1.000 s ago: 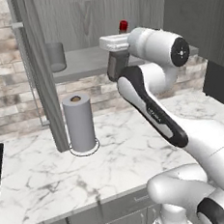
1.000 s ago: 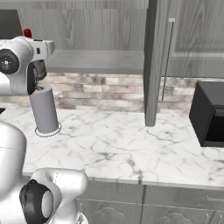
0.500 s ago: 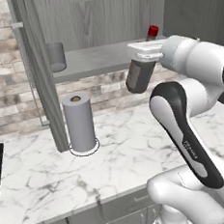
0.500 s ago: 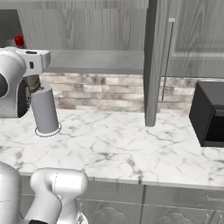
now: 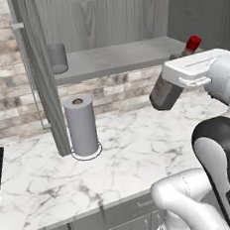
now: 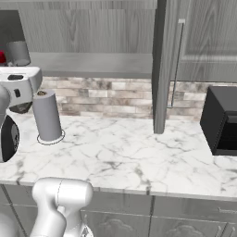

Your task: There is a bowl on the dining counter. Grab a lemon wedge from the fridge and place it in the bowl. Then get the liquor bottle and glass cup from the cabinet and place them next to the bowl.

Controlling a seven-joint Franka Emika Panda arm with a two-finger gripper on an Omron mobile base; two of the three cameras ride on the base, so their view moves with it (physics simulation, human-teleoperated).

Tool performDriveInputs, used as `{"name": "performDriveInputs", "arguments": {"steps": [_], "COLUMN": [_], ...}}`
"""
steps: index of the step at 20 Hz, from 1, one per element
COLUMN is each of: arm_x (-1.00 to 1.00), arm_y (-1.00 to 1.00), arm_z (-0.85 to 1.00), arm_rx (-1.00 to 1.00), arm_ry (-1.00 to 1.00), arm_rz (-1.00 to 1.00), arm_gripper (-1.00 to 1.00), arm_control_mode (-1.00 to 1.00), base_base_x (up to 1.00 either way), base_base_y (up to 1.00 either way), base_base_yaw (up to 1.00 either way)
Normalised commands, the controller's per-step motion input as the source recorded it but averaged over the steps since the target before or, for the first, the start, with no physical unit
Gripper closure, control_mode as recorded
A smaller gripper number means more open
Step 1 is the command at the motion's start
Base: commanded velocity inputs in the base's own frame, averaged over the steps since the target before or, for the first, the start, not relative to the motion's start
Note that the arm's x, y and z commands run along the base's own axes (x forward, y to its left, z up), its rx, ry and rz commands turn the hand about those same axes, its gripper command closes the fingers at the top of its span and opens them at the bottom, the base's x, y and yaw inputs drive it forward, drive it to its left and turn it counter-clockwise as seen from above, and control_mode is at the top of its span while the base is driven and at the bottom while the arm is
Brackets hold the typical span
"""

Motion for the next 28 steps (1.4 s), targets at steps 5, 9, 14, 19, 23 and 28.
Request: {"name": "performDriveInputs", "arguments": {"steps": [5, 9, 14, 19, 23, 28], "arm_x": [-0.94, 0.0, 0.0, 0.0, 0.0, 0.0], "arm_y": [-0.15, 0.0, 0.0, 0.0, 0.0, 0.0], "arm_z": [0.04, 0.0, 0.0, 0.0, 0.0, 0.0], "arm_rx": [0.0, 0.0, 0.0, 0.0, 0.0, 0.0], "arm_ry": [-0.07, 0.0, 0.0, 0.0, 0.0, 0.0], "arm_rz": [0.01, 0.0, 0.0, 0.0, 0.0, 0.0], "arm_gripper": [1.0, 1.0, 1.0, 1.0, 1.0, 1.0], "arm_control_mode": [-1.0, 1.0, 1.0, 1.0, 1.0, 1.0], "base_base_x": [0.0, -0.11, -0.49, -1.0, -1.0, -1.0], "base_base_y": [0.0, -0.01, 0.0, 0.0, -0.01, -0.07], "base_base_yaw": [0.0, 0.0, 0.12, 0.36, 0.35, 0.37]}}
